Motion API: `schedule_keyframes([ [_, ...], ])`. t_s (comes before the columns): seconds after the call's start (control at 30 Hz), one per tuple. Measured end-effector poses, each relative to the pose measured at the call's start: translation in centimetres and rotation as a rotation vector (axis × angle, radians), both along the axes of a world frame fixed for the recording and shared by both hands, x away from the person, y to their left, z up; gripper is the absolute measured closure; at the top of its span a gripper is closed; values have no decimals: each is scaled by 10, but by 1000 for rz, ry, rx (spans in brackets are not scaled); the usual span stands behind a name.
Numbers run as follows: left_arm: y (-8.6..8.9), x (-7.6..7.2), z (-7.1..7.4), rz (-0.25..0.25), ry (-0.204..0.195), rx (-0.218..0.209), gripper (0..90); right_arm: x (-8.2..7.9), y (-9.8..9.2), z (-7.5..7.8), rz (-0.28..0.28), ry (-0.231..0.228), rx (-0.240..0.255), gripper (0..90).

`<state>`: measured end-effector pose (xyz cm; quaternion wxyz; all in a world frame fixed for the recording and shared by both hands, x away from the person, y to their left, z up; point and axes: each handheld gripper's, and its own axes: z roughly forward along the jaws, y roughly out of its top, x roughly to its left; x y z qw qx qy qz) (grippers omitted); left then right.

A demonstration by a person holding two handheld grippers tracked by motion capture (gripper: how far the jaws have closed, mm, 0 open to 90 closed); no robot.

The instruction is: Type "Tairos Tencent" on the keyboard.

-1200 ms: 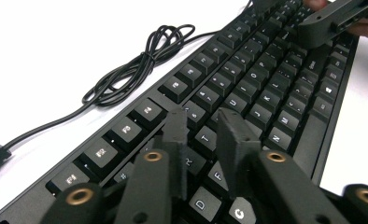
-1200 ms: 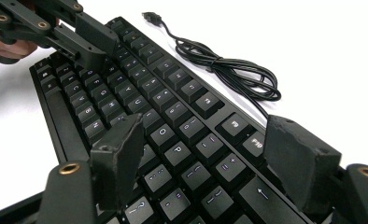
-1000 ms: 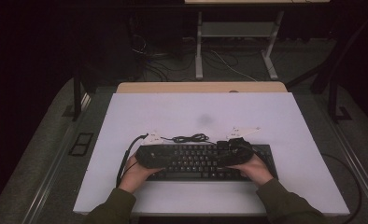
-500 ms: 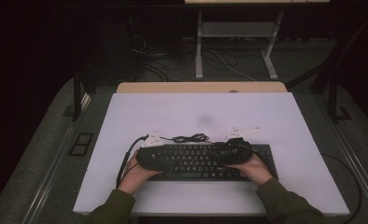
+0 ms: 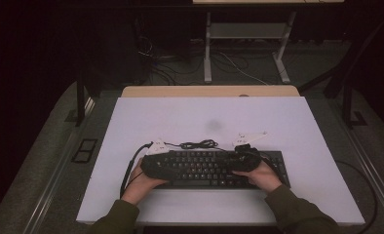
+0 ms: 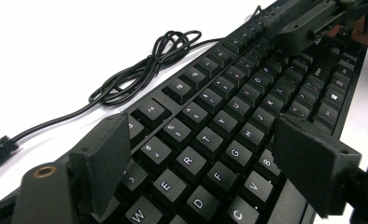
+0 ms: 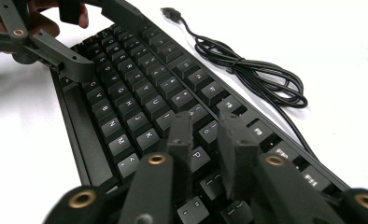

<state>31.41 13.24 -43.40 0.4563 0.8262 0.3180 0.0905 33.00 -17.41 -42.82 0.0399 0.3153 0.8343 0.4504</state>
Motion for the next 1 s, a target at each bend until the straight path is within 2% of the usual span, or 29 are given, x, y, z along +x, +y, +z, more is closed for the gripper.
schedule_keyframes([
  [0.23,3,-4,-1,27,0,1,174,3,6,-1,30,4,-13,892],
  [1.0,21,-16,-1,78,-5,0,161,10,28,-6,110,20,-68,895],
])
